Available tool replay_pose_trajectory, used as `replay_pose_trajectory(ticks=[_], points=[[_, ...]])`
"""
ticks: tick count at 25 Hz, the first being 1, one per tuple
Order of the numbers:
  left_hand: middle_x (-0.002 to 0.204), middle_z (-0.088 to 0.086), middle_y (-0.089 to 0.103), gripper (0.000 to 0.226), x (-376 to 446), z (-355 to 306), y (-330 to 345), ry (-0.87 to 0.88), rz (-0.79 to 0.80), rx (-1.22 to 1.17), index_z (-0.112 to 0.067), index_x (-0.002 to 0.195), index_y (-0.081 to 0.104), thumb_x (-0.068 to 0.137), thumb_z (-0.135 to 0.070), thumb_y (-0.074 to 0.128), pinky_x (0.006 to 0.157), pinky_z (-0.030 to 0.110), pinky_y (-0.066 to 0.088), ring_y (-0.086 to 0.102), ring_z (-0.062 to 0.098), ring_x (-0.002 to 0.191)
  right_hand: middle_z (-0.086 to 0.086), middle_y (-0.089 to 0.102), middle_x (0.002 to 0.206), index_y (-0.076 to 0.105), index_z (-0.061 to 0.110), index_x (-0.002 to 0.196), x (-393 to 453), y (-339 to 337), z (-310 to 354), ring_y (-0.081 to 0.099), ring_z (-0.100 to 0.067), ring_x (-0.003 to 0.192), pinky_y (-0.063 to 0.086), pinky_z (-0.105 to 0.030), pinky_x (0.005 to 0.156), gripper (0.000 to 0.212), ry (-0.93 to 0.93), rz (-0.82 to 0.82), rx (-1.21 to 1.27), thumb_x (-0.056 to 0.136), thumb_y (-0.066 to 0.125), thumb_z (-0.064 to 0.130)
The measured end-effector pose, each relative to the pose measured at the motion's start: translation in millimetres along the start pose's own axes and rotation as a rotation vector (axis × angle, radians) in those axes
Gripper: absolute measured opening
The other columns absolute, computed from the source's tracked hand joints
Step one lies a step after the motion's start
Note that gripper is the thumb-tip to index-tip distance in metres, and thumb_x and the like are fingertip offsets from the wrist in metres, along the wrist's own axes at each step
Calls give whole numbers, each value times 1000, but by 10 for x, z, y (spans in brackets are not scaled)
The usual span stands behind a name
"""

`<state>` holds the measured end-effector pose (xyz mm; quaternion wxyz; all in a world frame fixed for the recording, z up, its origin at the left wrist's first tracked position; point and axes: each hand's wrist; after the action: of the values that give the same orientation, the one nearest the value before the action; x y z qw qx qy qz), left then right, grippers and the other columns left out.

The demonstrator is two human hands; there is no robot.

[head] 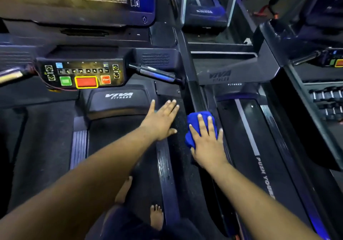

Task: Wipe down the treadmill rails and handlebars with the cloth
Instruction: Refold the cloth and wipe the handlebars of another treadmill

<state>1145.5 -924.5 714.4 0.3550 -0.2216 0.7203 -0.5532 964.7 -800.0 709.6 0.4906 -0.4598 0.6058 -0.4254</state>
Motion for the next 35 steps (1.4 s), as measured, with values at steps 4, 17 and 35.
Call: replay_pose_trajectory(ticks=[4, 17, 35], points=[[167, 7, -11, 94, 675, 644, -105, 37, -109, 159, -11, 157, -7, 95, -58, 46, 113, 72, -4, -9, 20, 154, 0, -1, 167, 37, 28, 150, 1178, -248, 195, -7, -31, 153, 13, -72, 112, 71, -63, 16, -228, 85, 57, 50], [167, 6, -5, 95, 1110, 1307, -64, 321, -259, 289, -9, 157, -3, 91, -51, 51, 114, 69, -4, -3, 21, 154, -8, 6, 166, 33, 20, 153, 1818, -493, 492, -14, -30, 152, -6, -78, 105, 58, -255, 344, -778, 100, 32, 45], [167, 9, -6, 98, 977, 813, -109, 360, -150, 123, -17, 158, -4, 89, -47, 60, 107, 79, -6, -3, 23, 154, -13, 18, 164, 53, 16, 140, -86, -278, 332, 0, -29, 153, -9, -79, 106, 53, -406, 546, -673, 97, 43, 45]])
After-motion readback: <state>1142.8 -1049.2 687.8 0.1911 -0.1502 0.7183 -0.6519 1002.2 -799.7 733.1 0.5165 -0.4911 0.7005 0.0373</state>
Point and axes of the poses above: each hand's wrist, its own x-axis towards the middle knuckle, its own y-axis out of the palm, z = x × y
